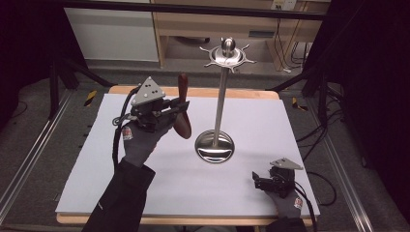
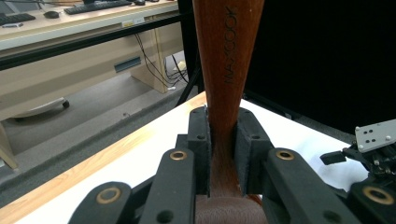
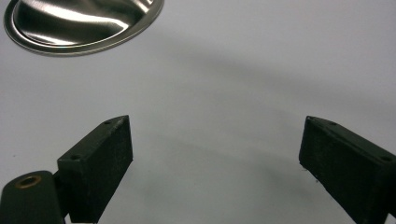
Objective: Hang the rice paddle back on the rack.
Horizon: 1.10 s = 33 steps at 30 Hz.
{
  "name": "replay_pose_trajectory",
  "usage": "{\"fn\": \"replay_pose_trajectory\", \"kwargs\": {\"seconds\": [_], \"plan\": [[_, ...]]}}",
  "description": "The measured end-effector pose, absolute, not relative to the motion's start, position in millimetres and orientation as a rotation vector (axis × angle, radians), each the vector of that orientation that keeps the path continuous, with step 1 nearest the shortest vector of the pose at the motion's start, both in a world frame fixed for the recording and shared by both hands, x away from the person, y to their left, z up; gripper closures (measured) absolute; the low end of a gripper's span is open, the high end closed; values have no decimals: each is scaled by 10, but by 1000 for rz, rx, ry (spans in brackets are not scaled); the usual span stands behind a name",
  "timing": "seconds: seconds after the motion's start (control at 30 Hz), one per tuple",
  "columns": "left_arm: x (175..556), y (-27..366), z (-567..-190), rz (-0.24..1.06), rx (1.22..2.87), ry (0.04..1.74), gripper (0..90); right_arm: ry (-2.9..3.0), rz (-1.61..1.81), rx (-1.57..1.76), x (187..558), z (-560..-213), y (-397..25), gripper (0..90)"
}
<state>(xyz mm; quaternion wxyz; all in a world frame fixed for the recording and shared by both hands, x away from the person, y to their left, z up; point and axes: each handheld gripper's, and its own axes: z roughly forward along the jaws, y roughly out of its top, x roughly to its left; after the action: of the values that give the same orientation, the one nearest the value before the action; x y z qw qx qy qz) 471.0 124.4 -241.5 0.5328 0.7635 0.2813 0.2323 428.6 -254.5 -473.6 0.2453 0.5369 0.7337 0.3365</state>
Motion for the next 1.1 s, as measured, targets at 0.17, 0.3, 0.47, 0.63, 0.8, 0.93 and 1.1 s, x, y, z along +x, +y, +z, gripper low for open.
{"fn": "replay_pose_trajectory", "kwargs": {"seconds": [0.17,0.3,0.47,0.63,0.8,0.93,1.1], "plan": [[4734,1207,-2362,558,1814,669,775,2002,920,1465,4285,-4735,-2546,100],[4747,1192,-2339,560,1817,666,775,2002,920,1466,4286,-4735,-2546,100],[4772,1151,-2304,568,1826,665,775,1999,917,1466,4290,-4732,-2550,100],[4793,1107,-2250,579,1826,653,775,1998,919,1464,4290,-4730,-2549,100],[4816,1050,-2228,583,1844,645,775,1998,919,1464,4294,-4730,-2550,100],[4846,1021,-2221,580,1846,652,775,1994,920,1464,4293,-4728,-2550,100],[4878,991,-2213,580,1855,650,775,1998,922,1464,4294,-4729,-2550,101]]}}
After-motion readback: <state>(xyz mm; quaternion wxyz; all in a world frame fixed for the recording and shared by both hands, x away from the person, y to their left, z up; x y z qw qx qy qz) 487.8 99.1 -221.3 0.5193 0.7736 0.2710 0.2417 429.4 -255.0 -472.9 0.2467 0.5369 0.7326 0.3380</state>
